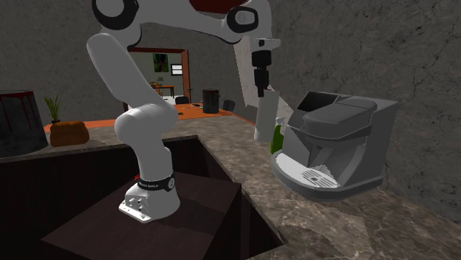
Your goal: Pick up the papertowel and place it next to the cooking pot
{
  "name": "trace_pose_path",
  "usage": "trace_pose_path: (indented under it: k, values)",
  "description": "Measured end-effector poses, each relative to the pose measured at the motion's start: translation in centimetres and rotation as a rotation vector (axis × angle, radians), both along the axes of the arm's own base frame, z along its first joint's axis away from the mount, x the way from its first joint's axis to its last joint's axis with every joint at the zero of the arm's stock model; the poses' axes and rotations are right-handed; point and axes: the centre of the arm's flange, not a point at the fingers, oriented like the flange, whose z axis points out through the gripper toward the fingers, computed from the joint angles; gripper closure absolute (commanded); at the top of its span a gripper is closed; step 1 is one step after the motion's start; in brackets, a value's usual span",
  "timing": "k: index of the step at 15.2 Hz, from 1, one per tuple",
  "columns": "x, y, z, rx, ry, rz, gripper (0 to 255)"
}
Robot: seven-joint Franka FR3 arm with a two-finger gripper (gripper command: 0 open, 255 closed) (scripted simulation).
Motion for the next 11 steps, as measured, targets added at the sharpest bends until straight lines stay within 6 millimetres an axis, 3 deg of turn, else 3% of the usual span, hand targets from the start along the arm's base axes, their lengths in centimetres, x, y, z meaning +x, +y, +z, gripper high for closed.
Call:
trace_pose_path:
  k: [7, 11]
  values:
    - [0.0, 0.0, 3.6, 0.000, 0.000, 0.000, 255]
    - [0.1, -4.1, 4.1, -0.001, 0.000, -0.002, 255]
